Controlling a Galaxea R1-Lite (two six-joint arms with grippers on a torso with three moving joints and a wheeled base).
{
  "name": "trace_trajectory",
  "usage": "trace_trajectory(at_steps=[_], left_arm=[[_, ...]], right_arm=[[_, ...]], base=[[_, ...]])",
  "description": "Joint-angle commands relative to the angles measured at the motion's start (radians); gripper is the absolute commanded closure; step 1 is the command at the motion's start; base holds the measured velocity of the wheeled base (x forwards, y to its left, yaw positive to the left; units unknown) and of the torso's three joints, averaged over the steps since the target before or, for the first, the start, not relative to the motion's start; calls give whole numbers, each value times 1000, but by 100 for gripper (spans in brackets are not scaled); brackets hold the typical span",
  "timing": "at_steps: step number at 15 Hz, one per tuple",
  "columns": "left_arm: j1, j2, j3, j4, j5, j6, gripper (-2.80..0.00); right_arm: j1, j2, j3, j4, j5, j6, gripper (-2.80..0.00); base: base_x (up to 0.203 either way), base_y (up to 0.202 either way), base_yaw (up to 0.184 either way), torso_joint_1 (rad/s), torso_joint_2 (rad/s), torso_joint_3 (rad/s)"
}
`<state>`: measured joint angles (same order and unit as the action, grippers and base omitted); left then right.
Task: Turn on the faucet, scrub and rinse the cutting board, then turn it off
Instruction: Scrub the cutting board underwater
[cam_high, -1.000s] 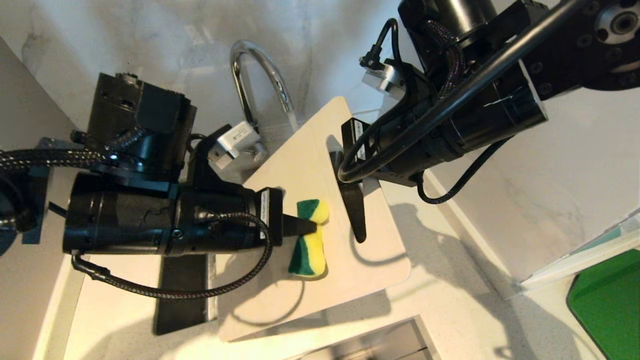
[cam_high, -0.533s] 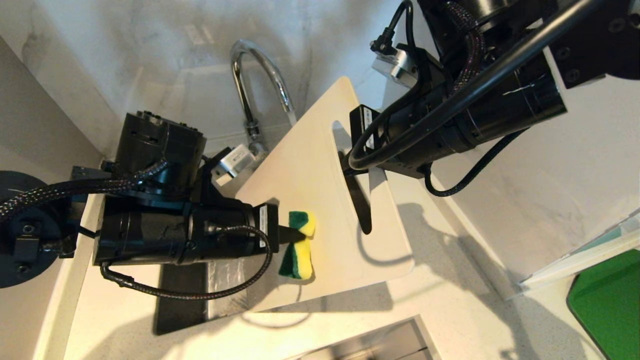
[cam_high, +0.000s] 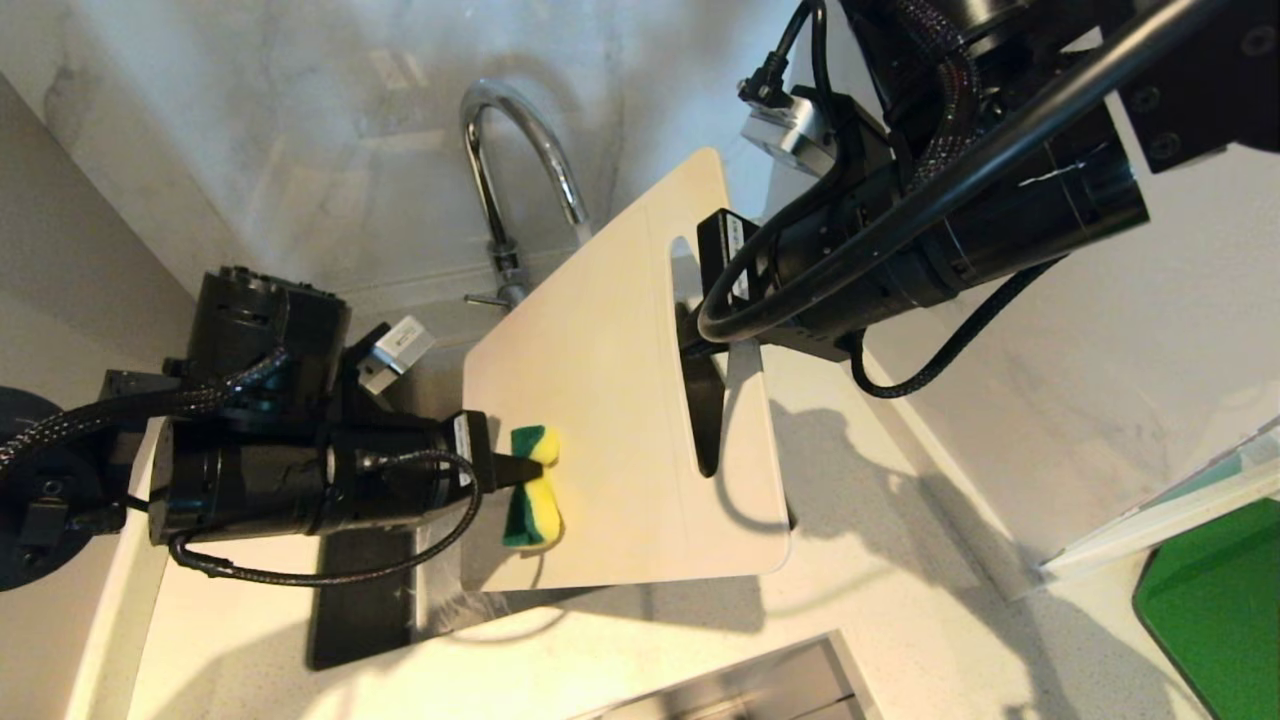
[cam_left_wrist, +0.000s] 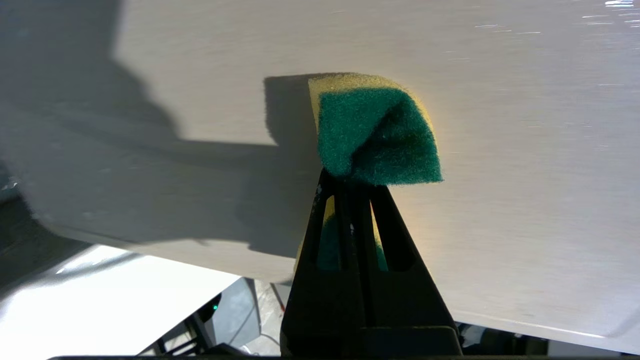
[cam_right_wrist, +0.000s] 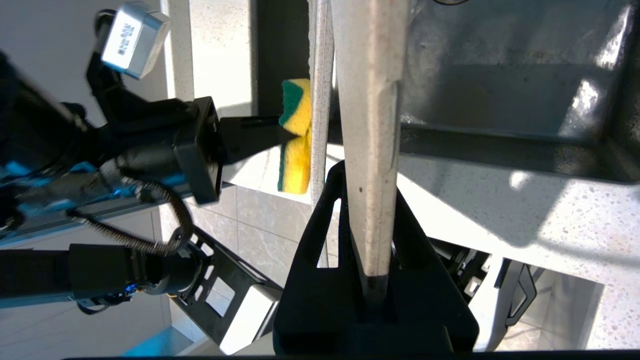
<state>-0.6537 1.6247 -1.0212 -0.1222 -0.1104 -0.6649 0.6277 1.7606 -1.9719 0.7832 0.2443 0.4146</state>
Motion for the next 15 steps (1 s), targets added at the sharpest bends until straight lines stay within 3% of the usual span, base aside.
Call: trace_trajectory(at_steps=[1,3,7,11,15], left_arm=[[64,-35,113,-78,-24,-2,0],[120,-47,216,-152,-44,3,0],[271,-63,332,-223,-158,40,0],[349,-57,382,-232,-172,104,0],[430,-62,433,-308,-177,147,0]], right_arm=[[-2,-6,1,4,-3,1,0],[-1,-7,1,4,-3,1,0],[0,-15,1,4,-3,1,0],[-1,-24,1,4,-3,1,0],[0,-33,2,4,-3,1,0]], base=[[0,0,0,0,0,0],[0,0,0,0,0,0],[0,0,0,0,0,0],[0,0,0,0,0,0],[0,0,0,0,0,0]])
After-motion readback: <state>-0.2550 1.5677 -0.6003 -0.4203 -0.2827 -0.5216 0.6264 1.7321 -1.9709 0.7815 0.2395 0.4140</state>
